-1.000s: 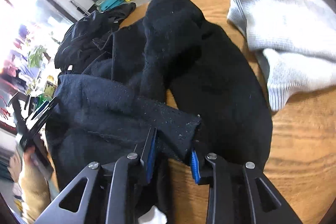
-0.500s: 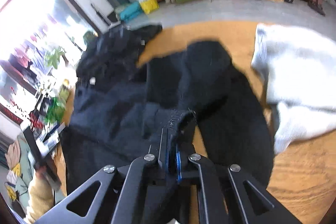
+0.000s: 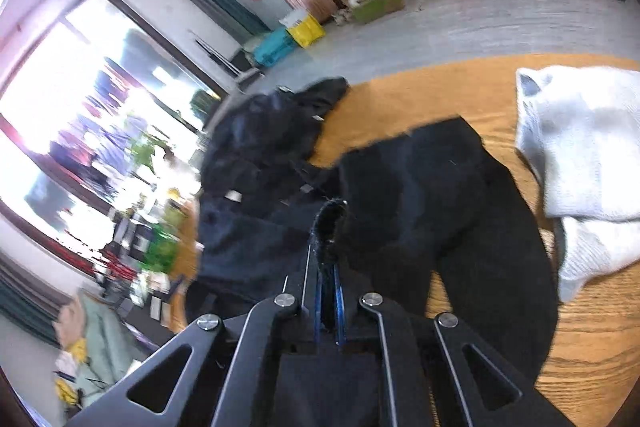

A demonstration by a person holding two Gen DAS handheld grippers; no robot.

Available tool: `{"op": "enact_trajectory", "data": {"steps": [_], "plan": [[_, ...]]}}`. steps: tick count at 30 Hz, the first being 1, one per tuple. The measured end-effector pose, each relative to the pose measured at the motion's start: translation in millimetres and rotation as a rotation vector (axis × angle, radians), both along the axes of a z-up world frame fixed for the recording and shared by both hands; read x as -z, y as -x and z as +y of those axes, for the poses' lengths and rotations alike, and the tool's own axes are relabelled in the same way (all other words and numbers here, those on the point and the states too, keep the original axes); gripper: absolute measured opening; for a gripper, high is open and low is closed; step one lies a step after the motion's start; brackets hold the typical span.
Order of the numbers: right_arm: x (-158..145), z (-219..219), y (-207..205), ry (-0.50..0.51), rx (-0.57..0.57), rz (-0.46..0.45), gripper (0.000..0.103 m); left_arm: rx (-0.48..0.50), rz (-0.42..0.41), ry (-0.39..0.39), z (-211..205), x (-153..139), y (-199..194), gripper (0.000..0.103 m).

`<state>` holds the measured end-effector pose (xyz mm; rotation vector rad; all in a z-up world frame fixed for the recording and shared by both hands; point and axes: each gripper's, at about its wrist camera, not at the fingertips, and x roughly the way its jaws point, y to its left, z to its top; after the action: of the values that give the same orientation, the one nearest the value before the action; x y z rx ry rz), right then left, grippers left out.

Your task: Fold clothes

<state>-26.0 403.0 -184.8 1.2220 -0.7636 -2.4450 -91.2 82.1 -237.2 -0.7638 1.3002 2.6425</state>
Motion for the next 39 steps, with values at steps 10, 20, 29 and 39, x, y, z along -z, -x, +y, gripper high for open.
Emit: {"op": "enact_trajectory", "data": {"steps": [10, 20, 29, 39], "plan": [[-30.0, -20.5, -10.9, -0.181, -0.007, 0.057, 0.006, -0.220, 0.083, -0.338, -37.6, -37.4, 41.8, 0.018], [41.8, -73.7, 16.4, -0.287, -0.122, -0.093, 0.006, -0.417, -0.125, -0.449, -84.7, -25.8, 83.3, 0.021], [104.5, -74.2, 25.8, -0.496, -0.124, -0.233, 0.036, -0.460, -0.250, -0.490, -114.9, -44.3, 54.6, 0.079], [51.5, -90.8, 8.6, -0.517, -0.151, -0.009, 0.037, -0.456, -0.353, -0.834, -129.4, -76.6, 56.8, 0.078]]}}
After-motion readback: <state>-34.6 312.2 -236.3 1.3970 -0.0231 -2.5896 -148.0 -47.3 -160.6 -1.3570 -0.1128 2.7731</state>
